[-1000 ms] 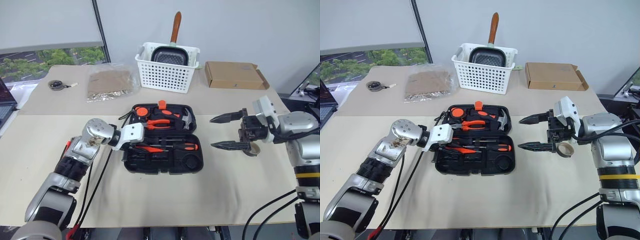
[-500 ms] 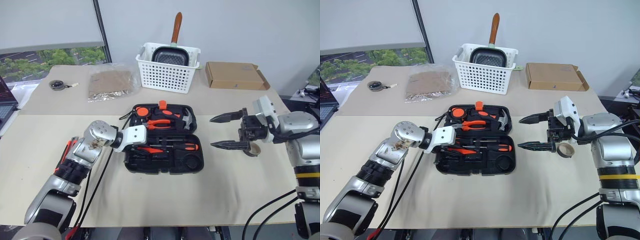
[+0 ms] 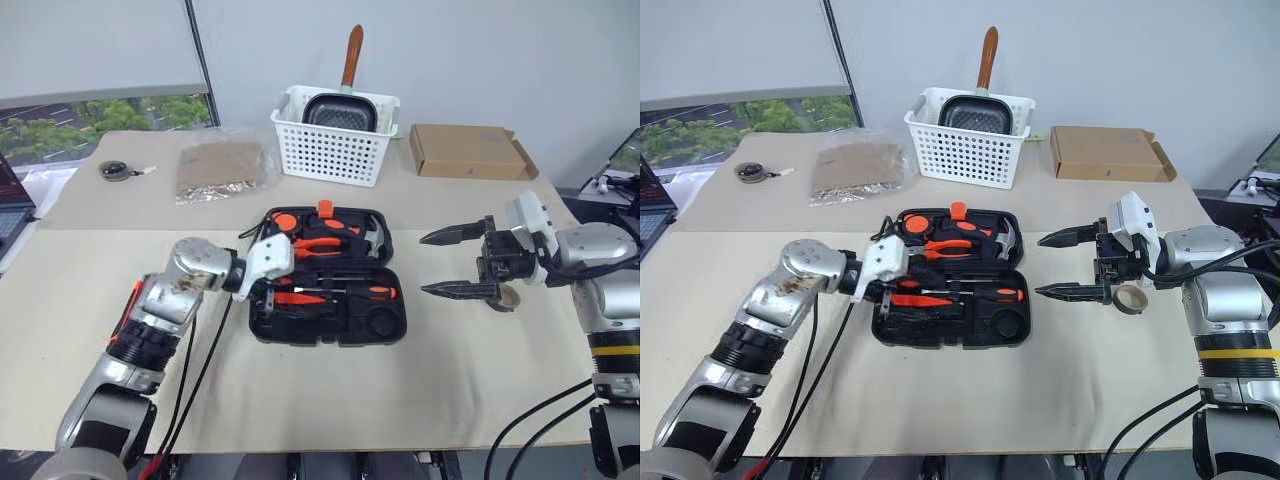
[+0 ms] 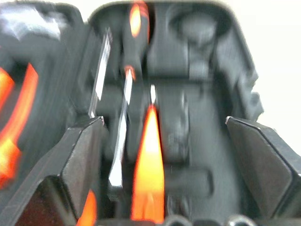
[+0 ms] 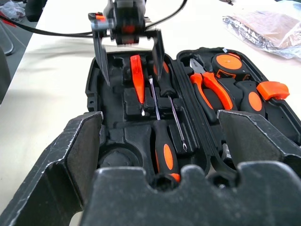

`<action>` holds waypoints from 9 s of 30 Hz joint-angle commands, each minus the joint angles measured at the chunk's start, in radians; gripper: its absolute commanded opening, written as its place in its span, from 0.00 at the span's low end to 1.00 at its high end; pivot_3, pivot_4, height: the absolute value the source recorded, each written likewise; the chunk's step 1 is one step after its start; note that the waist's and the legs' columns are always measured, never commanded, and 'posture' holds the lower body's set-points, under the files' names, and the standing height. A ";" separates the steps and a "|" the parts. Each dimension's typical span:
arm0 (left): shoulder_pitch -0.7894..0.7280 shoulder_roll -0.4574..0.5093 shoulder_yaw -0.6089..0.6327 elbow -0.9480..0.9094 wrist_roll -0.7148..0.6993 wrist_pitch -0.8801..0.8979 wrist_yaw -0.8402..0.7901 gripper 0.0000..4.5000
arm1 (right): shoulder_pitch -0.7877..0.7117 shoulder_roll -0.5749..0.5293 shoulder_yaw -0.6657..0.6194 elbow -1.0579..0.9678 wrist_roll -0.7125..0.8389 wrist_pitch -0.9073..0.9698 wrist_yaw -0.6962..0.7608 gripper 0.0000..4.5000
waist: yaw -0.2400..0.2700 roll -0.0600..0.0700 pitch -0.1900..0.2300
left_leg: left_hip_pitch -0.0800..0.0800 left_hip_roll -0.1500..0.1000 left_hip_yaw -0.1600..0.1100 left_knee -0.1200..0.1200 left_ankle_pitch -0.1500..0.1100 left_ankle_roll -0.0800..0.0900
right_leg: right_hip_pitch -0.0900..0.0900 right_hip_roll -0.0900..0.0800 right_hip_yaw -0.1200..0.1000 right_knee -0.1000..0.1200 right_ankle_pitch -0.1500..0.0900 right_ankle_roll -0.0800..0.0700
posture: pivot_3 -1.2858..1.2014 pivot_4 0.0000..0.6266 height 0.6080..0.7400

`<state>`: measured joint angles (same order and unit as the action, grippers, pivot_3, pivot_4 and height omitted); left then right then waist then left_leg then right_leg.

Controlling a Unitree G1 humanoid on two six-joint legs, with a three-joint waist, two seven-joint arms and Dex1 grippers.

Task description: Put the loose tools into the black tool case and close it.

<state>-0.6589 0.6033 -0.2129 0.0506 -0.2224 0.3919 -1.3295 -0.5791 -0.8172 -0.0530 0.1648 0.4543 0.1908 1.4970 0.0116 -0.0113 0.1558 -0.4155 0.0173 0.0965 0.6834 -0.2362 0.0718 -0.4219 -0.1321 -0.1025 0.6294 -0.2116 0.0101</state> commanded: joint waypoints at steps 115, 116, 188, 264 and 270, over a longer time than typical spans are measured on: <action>0.061 0.119 -0.143 -0.019 0.084 -0.186 -0.085 0.40 | 0.185 -0.042 -0.119 -0.125 0.090 0.000 -0.002 1.00 | 0.007 -0.001 0.001 | 0.001 -0.001 0.008 -0.003 -0.001 0.003 | -0.001 -0.014 -0.019 -0.003 0.002 0.007 | 0.52 0.24 0.70; 0.063 0.114 -0.145 -0.018 0.086 -0.186 -0.083 0.40 | 0.191 -0.044 -0.122 -0.130 0.093 0.001 -0.004 1.00 | 0.007 -0.001 0.001 | 0.001 -0.001 0.008 -0.002 -0.001 0.003 | -0.001 -0.015 -0.018 -0.004 0.002 0.007 | 0.52 0.24 0.70; -0.097 -0.314 -0.184 0.731 0.147 -0.410 -0.173 0.02 | 0.195 -0.058 -0.123 -0.147 0.110 0.002 -0.040 1.00 | 0.031 0.007 -0.004 | 0.000 -0.001 0.006 0.009 0.000 0.012 | 0.002 -0.017 -0.019 -0.006 0.008 0.013 | 0.52 0.24 0.70; 0.190 0.189 0.178 -0.408 -0.294 0.215 0.194 1.00 | 0.115 -0.050 0.356 -0.374 -0.300 0.220 -0.212 0.02 | 0.011 0.011 -0.003 | -0.007 -0.001 0.004 0.009 0.000 0.009 | -0.001 -0.015 -0.020 -0.007 0.007 0.015 | 0.52 0.24 0.70; 0.186 0.191 0.174 -0.405 -0.296 0.216 0.202 1.00 | 0.113 -0.038 0.360 -0.354 -0.310 0.207 -0.216 0.17 | 0.011 0.011 -0.003 | -0.007 -0.001 0.004 0.009 -0.001 0.008 | -0.002 -0.015 -0.019 -0.007 0.007 0.015 | 0.52 0.24 0.70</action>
<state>-0.4630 0.7834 -0.0573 -0.3297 -0.5112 0.6131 -1.1301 -0.4583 -0.8505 0.3068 -0.1818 0.1442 0.4116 1.2682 0.0229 -0.0008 0.1527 -0.4225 0.0162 0.1006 0.6921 -0.2366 0.0796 -0.4234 -0.1471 -0.1221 0.6226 -0.2043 0.0251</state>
